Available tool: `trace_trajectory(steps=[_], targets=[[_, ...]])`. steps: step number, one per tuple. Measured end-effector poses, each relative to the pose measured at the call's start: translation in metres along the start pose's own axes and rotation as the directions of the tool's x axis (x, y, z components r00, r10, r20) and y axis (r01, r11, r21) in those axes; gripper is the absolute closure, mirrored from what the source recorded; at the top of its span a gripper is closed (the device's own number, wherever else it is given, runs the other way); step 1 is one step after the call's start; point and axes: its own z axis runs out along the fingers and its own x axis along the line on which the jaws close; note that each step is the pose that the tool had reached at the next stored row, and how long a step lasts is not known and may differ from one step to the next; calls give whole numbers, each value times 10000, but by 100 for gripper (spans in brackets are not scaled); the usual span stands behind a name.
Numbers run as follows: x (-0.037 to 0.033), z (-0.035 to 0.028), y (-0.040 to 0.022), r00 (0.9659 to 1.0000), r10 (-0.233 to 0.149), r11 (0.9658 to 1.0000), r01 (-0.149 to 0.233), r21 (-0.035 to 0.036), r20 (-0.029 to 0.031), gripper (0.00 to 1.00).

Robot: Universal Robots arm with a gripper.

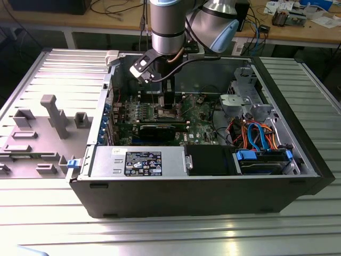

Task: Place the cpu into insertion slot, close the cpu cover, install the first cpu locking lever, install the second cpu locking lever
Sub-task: 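Place the cpu into insertion slot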

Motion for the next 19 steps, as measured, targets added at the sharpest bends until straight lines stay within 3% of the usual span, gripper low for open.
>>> trace_trajectory(steps=[5, 14, 16, 17, 19], targets=[[7, 26, -1, 10000, -1, 10000, 1, -1, -1, 45], [14, 168, -9, 10000, -1, 10000, 1, 0, 1, 45], [14, 182, -10, 10000, -2, 10000, 2, 1, 34, 45], [14, 186, -11, 10000, -3, 10000, 3, 2, 85, 45], [14, 202, -11, 9997, -14, 10000, 14, 5, 245, 45]])
